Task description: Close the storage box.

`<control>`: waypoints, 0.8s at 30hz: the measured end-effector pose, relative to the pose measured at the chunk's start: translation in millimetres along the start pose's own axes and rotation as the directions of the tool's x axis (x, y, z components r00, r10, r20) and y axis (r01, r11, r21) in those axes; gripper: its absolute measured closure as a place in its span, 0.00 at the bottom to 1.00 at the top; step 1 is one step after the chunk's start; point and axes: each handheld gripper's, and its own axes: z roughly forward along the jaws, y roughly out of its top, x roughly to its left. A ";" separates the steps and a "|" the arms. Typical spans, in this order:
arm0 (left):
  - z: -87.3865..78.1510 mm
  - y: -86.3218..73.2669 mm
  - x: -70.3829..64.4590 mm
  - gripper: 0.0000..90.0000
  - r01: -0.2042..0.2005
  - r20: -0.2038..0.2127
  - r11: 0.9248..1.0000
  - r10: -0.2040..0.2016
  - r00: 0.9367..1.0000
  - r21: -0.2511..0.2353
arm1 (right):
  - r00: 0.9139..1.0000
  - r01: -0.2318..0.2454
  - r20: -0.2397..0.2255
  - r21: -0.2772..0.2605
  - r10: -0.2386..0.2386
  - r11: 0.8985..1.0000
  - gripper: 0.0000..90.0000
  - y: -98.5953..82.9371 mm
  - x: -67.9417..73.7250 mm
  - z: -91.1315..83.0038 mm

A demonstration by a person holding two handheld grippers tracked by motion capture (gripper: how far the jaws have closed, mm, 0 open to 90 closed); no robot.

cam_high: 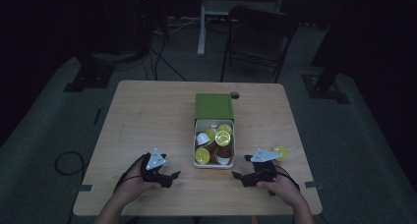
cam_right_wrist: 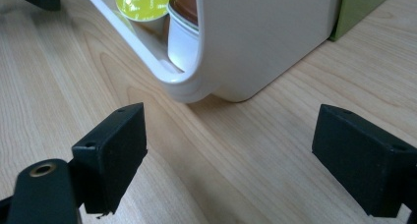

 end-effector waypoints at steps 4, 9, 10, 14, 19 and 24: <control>5.2 6.8 -4.5 0.17 -0.005 0.029 1.000 0.005 1.000 -0.017 | 1.000 -0.008 0.003 -0.007 0.008 1.000 0.14 1.1 -0.5 -0.5; 12.0 18.4 -8.9 0.17 -0.003 0.061 0.998 0.007 0.998 -0.057 | 1.000 -0.021 0.001 -0.029 0.021 0.999 0.14 2.9 -1.8 -0.9; 12.8 20.5 -9.5 0.17 0.004 0.070 0.998 0.001 0.998 -0.068 | 1.000 -0.021 0.002 -0.032 0.021 0.999 0.14 3.4 -1.9 -0.9; 17.8 26.0 -10.6 0.17 -0.006 0.082 0.996 0.013 0.997 -0.092 | 1.000 -0.026 -0.006 -0.046 0.025 0.999 0.14 5.6 -2.2 -1.2; 26.2 33.0 -10.8 0.17 -0.010 0.080 0.996 0.018 0.997 -0.094 | 1.000 -0.025 -0.008 -0.059 0.024 0.998 0.14 10.5 -1.6 0.0; 30.8 39.1 -7.5 0.17 -0.020 0.072 0.995 0.027 0.997 -0.096 | 0.999 -0.038 -0.004 -0.095 0.038 0.995 0.14 16.4 -4.8 -0.4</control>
